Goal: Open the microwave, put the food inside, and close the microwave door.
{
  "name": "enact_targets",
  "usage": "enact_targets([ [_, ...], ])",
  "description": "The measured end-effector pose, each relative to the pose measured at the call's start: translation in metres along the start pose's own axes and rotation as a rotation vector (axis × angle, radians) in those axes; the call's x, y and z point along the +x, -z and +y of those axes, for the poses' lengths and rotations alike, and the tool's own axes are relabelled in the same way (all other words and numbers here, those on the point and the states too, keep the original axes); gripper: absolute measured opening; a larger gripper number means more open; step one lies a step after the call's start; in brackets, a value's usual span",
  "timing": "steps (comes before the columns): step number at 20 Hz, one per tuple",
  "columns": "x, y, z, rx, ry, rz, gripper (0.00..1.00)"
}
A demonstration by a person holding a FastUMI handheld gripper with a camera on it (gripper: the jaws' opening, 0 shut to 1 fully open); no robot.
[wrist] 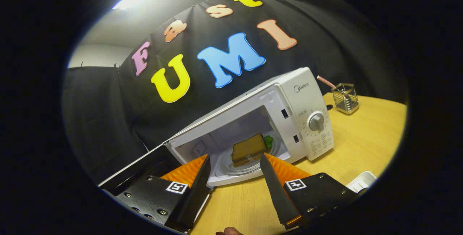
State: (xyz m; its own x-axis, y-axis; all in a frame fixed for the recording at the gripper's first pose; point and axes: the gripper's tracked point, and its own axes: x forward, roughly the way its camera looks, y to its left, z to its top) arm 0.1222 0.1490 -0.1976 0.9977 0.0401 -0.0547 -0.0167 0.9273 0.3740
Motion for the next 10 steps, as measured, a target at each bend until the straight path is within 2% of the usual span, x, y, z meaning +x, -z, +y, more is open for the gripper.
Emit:
enact_targets([
  [3,-0.036,-0.009,0.003,-0.075,0.007,-0.025,0.83],
  [10,-0.086,0.0,0.014,-0.219,-0.024,-0.048,0.83],
])
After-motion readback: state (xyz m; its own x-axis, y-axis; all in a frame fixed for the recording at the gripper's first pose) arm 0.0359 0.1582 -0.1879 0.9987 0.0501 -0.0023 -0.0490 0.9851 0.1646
